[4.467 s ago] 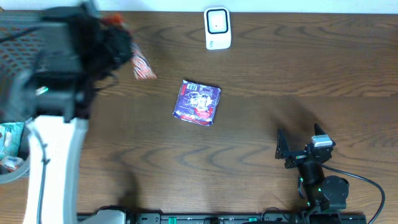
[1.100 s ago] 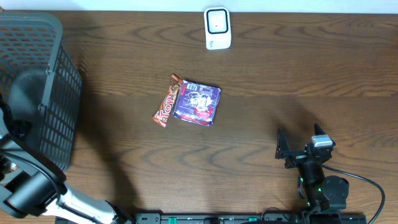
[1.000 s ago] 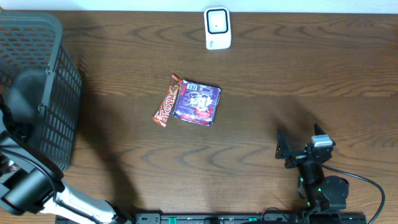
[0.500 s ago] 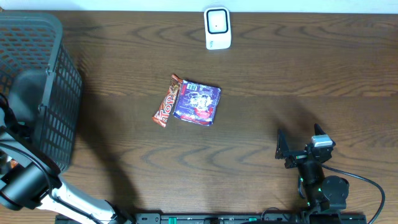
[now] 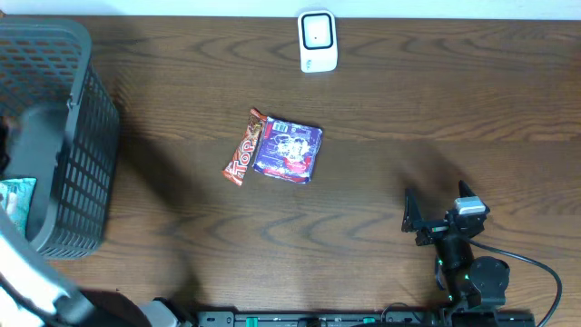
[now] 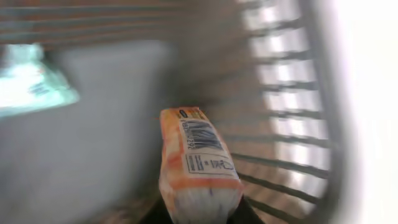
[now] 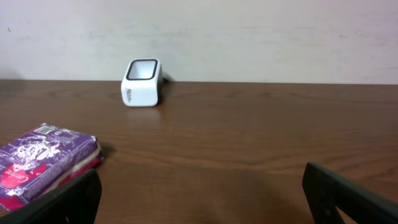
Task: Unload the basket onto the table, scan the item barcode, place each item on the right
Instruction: 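Reach the left gripper into the basket and grasp the orange box, then carry the small orange box out and set it right of the package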
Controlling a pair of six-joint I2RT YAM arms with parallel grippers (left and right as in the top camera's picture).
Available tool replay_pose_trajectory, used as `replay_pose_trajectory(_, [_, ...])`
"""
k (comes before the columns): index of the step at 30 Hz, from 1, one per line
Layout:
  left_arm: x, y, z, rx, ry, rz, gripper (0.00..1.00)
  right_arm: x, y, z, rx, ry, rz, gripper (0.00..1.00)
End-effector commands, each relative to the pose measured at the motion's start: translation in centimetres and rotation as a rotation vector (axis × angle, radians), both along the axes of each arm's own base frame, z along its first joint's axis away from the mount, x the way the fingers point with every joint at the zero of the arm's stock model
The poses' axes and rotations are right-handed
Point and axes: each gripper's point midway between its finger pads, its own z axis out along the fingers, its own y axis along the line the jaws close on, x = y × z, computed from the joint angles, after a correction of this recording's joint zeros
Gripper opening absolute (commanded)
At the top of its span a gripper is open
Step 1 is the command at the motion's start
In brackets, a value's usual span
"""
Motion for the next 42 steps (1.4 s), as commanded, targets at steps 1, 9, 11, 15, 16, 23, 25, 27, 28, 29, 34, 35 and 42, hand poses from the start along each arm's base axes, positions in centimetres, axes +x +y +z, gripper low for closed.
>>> replay_pose_trajectory(1, [3.7, -9.4, 7.3, -0.134, -0.315, -0.363, 0.07, 0.0, 0.0, -0.1, 0.010, 0.004, -0.003, 0.99])
replay_pose_trajectory(9, [6.4, -26.8, 9.9, -0.080, -0.393, -0.902, 0.07, 0.0, 0.0, -0.1, 0.009, 0.004, -0.003, 0.99])
replay_pose_trajectory(11, [6.3, -30.8, 9.3, -0.051, -0.374, -0.996, 0.07, 0.0, 0.0, -0.1, 0.009, 0.004, -0.002, 0.99])
replay_pose_trajectory(15, [5.8, -36.2, 6.2, 0.141, -0.245, -1.102, 0.07, 0.0, 0.0, -0.1, 0.010, 0.005, -0.003, 0.99])
replay_pose_trajectory(16, [5.7, -36.9, 4.9, 0.193, -0.186, -1.103, 0.07, 0.0, 0.0, -0.1, 0.009, 0.004, -0.003, 0.99])
replay_pose_trajectory(23, [4.5, -43.0, -3.2, 0.407, 0.115, -1.169, 0.07, 0.0, 0.0, -0.1, 0.009, 0.004, -0.003, 0.99])
replay_pose_trajectory(25, [4.2, -45.8, -5.4, 0.407, 0.154, -1.239, 0.07, 0.0, 0.0, -0.1, 0.009, 0.004, -0.003, 0.99])
replay_pose_trajectory(27, [4.0, -47.8, -7.4, 0.407, 0.187, -1.289, 0.07, 0.0, 0.0, -0.1, 0.010, 0.004, -0.003, 0.99])
replay_pose_trajectory(28, [3.8, -49.0, -8.8, 0.405, 0.214, -1.318, 0.07, 0.0, 0.0, -0.1, 0.009, 0.004, -0.003, 0.99])
replay_pose_trajectory(29, [3.6, -49.8, -9.8, 0.399, 0.237, -1.331, 0.07, 0.0, 0.0, -0.1, 0.009, 0.004, -0.003, 0.99])
replay_pose_trajectory(34, [2.3, -53.8, -15.0, 0.387, 0.326, -1.434, 0.08, 0.0, 0.0, -0.1, 0.009, 0.004, -0.003, 0.99])
replay_pose_trajectory(35, [2.1, -54.5, -16.0, 0.389, 0.342, -1.449, 0.11, 0.0, 0.0, -0.1, 0.009, 0.004, -0.003, 0.99])
replay_pose_trajectory(42, [1.2, -55.7, -19.1, 0.394, 0.406, -1.488, 0.24, 0.0, 0.0, -0.1, 0.010, 0.004, -0.003, 0.99])
